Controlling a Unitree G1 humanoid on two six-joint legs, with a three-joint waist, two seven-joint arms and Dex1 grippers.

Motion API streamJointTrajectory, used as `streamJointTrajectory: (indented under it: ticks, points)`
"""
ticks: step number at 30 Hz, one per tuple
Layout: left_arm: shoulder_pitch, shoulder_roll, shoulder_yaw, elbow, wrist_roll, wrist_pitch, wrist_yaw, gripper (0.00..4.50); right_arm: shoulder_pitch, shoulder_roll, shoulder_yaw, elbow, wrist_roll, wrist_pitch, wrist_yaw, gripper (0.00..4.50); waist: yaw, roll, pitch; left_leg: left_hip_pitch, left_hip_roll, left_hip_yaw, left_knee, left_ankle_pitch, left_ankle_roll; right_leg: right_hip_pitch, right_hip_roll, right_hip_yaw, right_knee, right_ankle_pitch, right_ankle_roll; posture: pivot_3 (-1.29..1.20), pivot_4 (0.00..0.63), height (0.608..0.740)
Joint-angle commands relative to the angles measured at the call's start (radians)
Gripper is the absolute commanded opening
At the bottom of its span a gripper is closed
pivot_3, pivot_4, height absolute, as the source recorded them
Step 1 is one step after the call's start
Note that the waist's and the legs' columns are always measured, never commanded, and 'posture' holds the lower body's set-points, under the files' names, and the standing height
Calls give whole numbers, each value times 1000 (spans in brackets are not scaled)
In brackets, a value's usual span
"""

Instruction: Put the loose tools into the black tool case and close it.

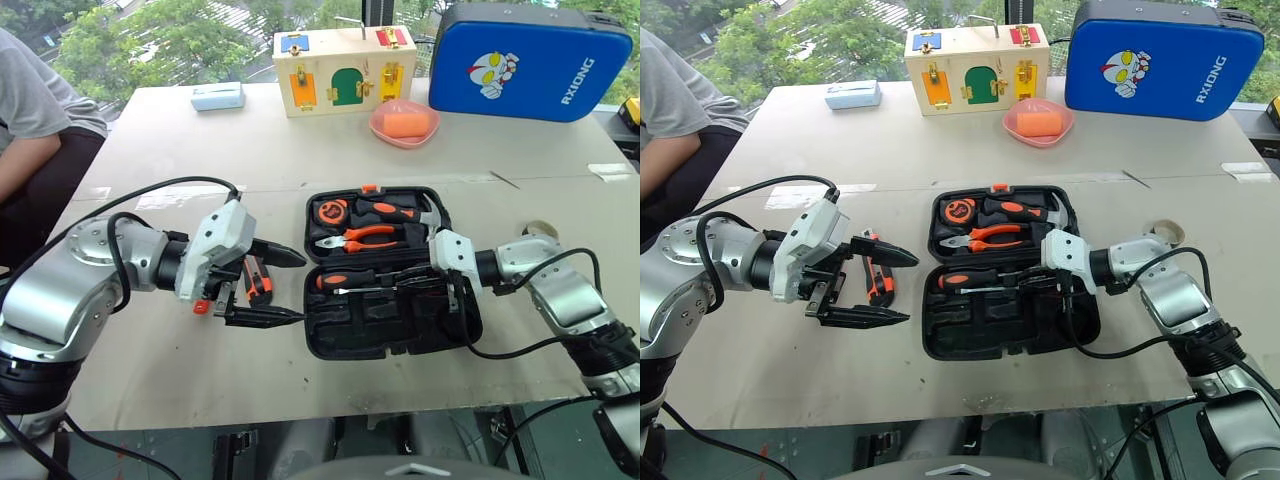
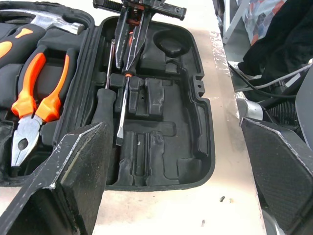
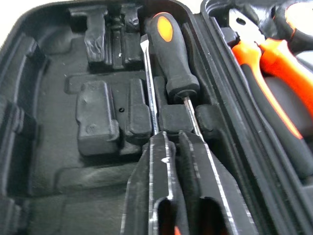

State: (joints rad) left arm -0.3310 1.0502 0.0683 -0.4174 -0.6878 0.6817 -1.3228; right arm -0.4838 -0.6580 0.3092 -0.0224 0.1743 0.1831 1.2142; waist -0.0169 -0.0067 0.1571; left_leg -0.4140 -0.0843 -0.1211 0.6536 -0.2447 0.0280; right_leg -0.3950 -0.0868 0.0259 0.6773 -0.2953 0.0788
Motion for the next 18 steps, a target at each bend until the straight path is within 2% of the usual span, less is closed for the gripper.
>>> streamJointTrajectory:
  ticks: [1,6,10,13,15,16,17,18]
  points:
    - [-12,3,6,3,4,-19,-3,4500,28,-25,59,57,-103,-43,-4,16,1,-1,-1,0,0,0,0,0,0,0,0,0,0,0,0,0,150,735]
    - [-6,1,0,6,9,-28,0,4500,43,-21,48,72,-105,-98,-6,16,3,-8,-7,1,0,0,0,0,0,1,1,0,1,0,0,0,150,735]
    - [22,4,22,2,9,-15,28,4500,32,23,-58,-23,64,-87,14,16,3,-8,-7,1,0,0,0,0,0,1,0,0,0,0,0,0,150,735]
    - [97,8,106,-11,-22,42,94,4500,-7,28,-120,-84,164,-50,34,16,-3,-6,-5,0,0,0,0,0,0,-1,0,1,1,0,0,0,150,735]
    - [199,0,215,-43,-53,100,150,4500,-53,22,-164,-128,265,55,46,16,-14,-5,-5,-1,0,-1,-1,0,0,-2,-1,3,1,0,0,0,150,735]
    - [252,-7,268,-60,-62,121,171,4500,-73,17,-181,-145,309,99,55,400,-18,-5,-5,-1,1,-1,-1,0,0,-2,-1,3,1,0,0,0,150,735]
    - [301,-15,316,-80,-67,137,192,4500,-87,10,-196,-159,346,137,62,525,-24,-5,-5,-1,1,-1,-2,0,0,-2,-1,3,1,0,0,0,150,735]
    - [381,-37,393,-110,-69,157,215,4500,-107,-4,-212,-178,394,185,81,1035,-23,-5,-5,-1,1,-1,-2,0,0,-2,-1,3,0,0,0,0,150,735]
